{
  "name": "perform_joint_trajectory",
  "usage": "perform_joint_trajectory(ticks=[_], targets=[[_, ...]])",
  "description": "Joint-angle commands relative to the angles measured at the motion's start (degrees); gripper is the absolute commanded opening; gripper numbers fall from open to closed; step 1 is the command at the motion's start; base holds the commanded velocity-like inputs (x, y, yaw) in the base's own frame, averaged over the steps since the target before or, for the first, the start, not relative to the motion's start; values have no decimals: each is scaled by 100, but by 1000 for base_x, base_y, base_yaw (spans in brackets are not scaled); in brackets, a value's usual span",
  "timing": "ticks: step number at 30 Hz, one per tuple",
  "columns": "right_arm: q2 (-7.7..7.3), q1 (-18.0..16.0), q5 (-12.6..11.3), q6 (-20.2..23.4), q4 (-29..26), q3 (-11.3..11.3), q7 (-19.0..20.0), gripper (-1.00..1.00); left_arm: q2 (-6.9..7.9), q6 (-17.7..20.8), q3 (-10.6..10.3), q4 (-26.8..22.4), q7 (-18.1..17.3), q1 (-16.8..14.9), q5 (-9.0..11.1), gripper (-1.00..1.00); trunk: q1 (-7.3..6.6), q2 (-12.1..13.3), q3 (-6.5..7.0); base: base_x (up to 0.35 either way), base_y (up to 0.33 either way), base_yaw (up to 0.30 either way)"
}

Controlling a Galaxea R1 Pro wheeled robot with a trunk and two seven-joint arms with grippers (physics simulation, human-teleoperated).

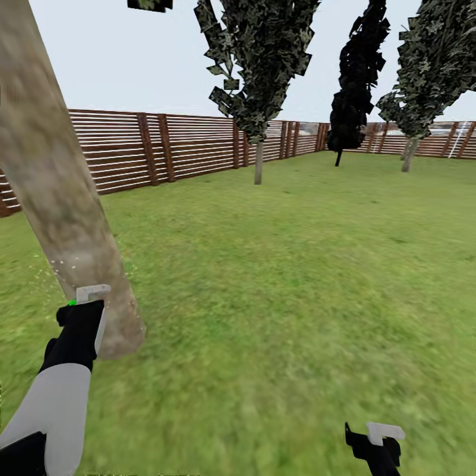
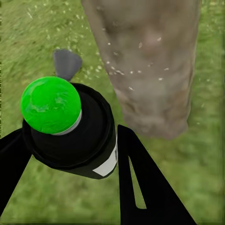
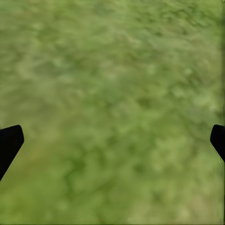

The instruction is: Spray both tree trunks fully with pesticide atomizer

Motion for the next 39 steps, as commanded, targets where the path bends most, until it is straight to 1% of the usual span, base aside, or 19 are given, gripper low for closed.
perform_joint_trajectory(ticks=[1,7,10,17,22,25,28,30,32,36,37,39], targets=[[0,0,-30,-3,-3,49,-25,100,-2,29,0,-6,7,-5,-27,-100,-1,-2,-5,0,-275,228],[0,0,-36,-9,-3,49,-25,100,-8,11,14,125,40,3,-27,-100,-1,-2,-5,85,-261,260],[-8,0,-37,-13,-3,49,-25,100,-10,6,17,201,69,4,-27,-100,-1,-2,-5,238,-180,32],[-8,0,-36,-11,-3,49,-25,100,-2,-2,18,212,88,4,-27,-100,-1,-2,-5,215,-198,1],[-8,0,-37,-11,-3,49,-25,100,-2,-3,24,214,89,9,-27,-100,-1,-2,-5,28,-264,15],[-3,0,-37,-11,-3,49,-25,100,32,-41,128,485,103,125,-37,-100,-1,-2,-5,45,-269,234],[0,0,-37,-11,-3,49,-25,100,54,-54,218,562,113,216,-51,-100,-1,-2,-5,171,-241,275],[0,0,-37,-11,-3,49,-25,100,62,-65,424,565,115,283,-53,-100,-1,-2,-5,220,-212,278],[0,0,-37,-11,-3,49,-25,100,52,-79,510,566,123,314,-68,-100,-1,-2,-5,233,-195,278],[-1,0,-37,-11,-3,49,-25,100,9,-82,493,572,141,326,-72,-100,-1,-2,-5,246,-175,96],[-2,0,-37,-11,-3,49,-25,100,8,-82,492,592,142,407,-79,-100,-1,-2,-5,248,-173,5],[0,0,-37,-11,-3,49,-23,100,7,-90,500,697,142,447,-75,-100,-1,-2,-5,246,-173,1]])
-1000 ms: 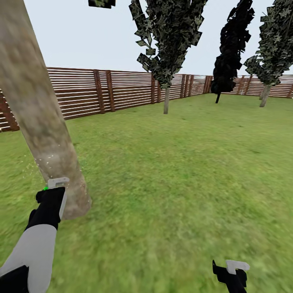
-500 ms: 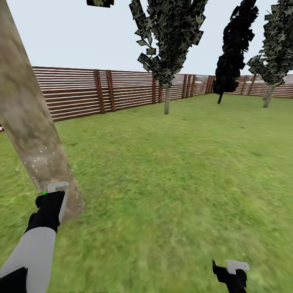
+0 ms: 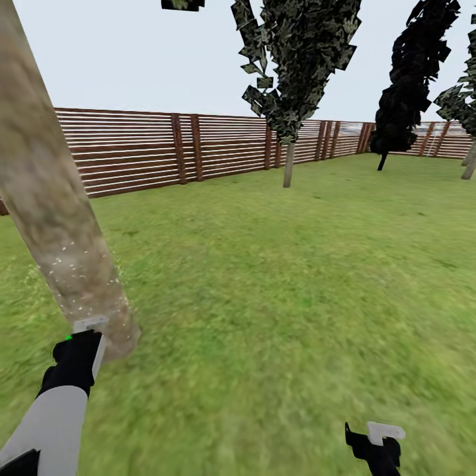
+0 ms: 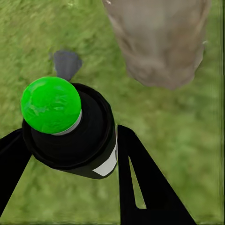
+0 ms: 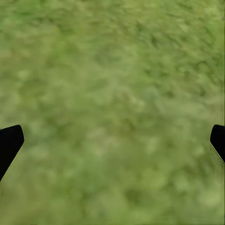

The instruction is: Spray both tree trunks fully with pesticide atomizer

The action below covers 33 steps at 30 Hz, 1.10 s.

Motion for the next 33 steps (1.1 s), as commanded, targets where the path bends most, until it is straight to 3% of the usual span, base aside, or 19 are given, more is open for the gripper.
perform_joint_trajectory(ticks=[1,6,8,16,25,33], targets=[[0,-2,-28,-5,-2,49,-27,100,-1,31,3,64,-1,-2,-49,-100,1,-2,-5,240,-181,0],[0,-2,-28,-5,-2,49,-26,100,36,-205,40,302,167,33,-41,-100,1,-2,-5,197,-213,63],[0,-2,-28,-5,-2,50,-28,100,64,-321,43,291,208,243,-28,-100,1,-2,-5,181,-223,260],[0,-2,-28,-5,-2,58,-28,100,0,-645,17,303,227,317,-14,-100,1,-2,-5,181,-224,277],[0,-2,-25,-5,-2,57,-28,100,-36,-674,12,303,227,317,-25,-100,1,-2,-5,165,-234,253],[0,-2,-26,-5,-2,51,-25,100,-39,-677,3,303,236,317,-32,-100,1,-2,-5,182,-235,21]])
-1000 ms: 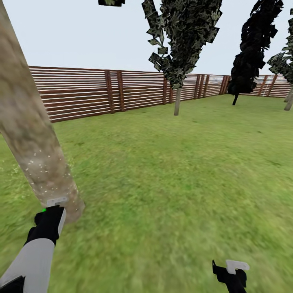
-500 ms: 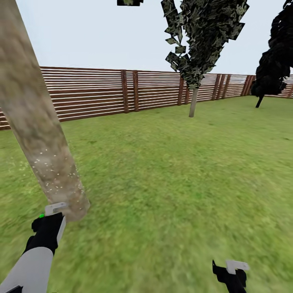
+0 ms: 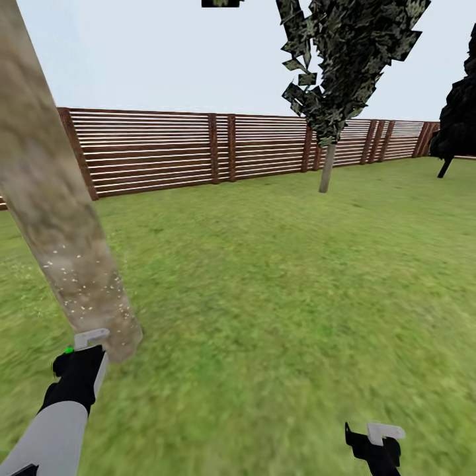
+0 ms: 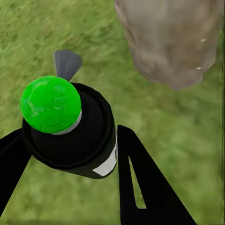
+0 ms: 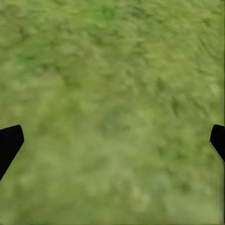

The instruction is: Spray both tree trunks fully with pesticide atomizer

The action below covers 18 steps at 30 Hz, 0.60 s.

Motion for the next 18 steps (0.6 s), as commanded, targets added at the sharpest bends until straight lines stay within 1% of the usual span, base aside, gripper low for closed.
perform_joint_trajectory(ticks=[1,7,9,12,14,18], targets=[[0,-2,-28,-4,-2,50,-26,100,-1,43,6,-8,-4,-4,-53,-100,1,-2,-5,183,-235,0],[0,-2,-29,-4,-2,48,-26,100,7,45,32,-2,4,-2,-61,-100,1,-2,-5,183,-235,0],[0,-2,-29,-4,-2,48,-27,100,14,31,39,0,67,85,-54,-100,1,-2,-5,193,-230,0],[0,-2,-28,-4,-2,48,-27,100,57,-344,47,-3,359,207,-46,-100,1,-2,-5,232,-201,0],[0,-2,-26,-4,-2,48,-26,100,49,-398,43,-2,428,231,-39,-100,1,-2,-5,236,-181,0],[0,-2,-29,-4,-2,49,-27,100,-10,-446,30,5,460,333,-17,-100,1,-2,-5,39,-30,0]])
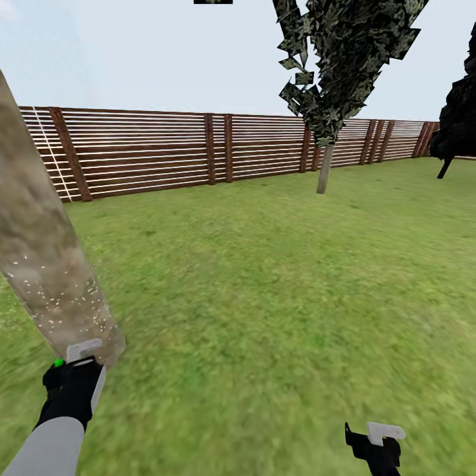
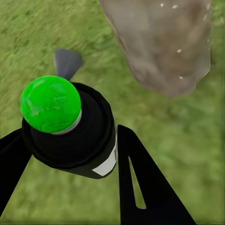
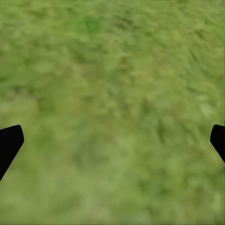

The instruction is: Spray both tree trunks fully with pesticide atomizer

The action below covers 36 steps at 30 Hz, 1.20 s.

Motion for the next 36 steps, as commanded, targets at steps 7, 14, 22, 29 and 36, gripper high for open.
perform_joint_trajectory(ticks=[7,14,22,29,36], targets=[[0,-2,-22,-7,-1,58,-20,100,12,-759,377,420,31,457,-58,-100,-1,-2,-5,6,-1,0],[0,-2,-19,-7,-1,56,-24,100,31,-828,703,496,32,460,426,-100,-1,-2,-5,296,78,0],[3,-2,-20,-7,-1,58,-27,100,-21,-829,675,594,-24,469,435,-100,-1,-2,-5,60,92,225],[2,-2,-24,-7,-1,58,-27,100,-62,-834,349,810,-65,469,432,-100,-1,-2,-5,-14,1,278],[7,-2,-19,-7,-1,58,-27,100,-68,-1103,53,1076,-640,491,431,-100,-1,-2,-5,-284,71,267]])
